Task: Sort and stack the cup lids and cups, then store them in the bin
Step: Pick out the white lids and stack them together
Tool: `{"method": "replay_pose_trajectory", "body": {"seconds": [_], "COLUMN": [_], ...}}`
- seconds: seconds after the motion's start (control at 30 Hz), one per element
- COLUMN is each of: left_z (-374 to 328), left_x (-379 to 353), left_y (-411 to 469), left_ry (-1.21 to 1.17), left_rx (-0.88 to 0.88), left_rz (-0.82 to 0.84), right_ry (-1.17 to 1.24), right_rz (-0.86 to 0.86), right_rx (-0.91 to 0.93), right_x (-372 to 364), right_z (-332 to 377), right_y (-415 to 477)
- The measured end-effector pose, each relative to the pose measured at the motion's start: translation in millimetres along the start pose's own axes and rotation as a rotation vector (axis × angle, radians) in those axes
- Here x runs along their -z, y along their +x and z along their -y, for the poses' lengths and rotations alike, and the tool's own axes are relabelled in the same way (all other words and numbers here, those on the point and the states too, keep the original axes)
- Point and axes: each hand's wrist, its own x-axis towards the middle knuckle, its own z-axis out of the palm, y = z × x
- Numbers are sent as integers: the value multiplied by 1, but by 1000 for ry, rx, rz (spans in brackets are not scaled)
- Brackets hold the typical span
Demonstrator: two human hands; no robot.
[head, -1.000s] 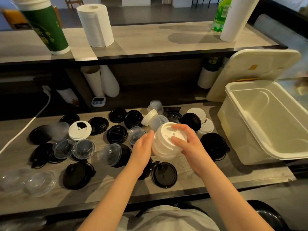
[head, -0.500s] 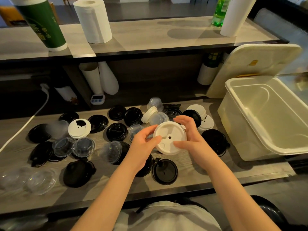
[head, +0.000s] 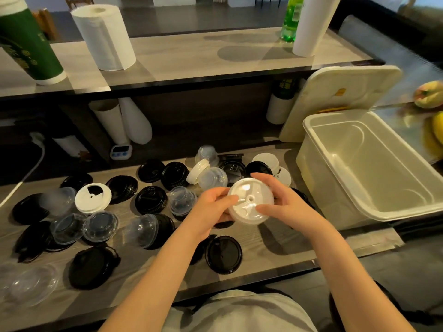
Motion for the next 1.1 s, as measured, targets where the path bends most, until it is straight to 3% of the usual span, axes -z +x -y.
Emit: {"method": "replay_pose_trajectory", "body": {"seconds": [0.13,0.33,0.5,0.73,0.9,1.1], "left_z": [-25,-75,-114,-134,-116,-84], "left_x": [-29,-79,-140,-200,-186,-165], "left_y": [28,69,111,160,170,182], "left_ry": [79,143,278,544,898,1092], "left_rx": [-67,-123,-169,-248,-319,-266], "left_rz": [33,97,62,20,-50,78], "right_ry": [-216,-203,-336,-509,-562,-516], "right_rz": [-67,-312,-244,-445,-347,-144], "right_rx": [25,93,-8,71,-172,-364], "right_x": [39,106,175,234,262,257], "right_z": [11,24,23,-5,-48,-99], "right_y": [1,-2,0,33,64,102]}}
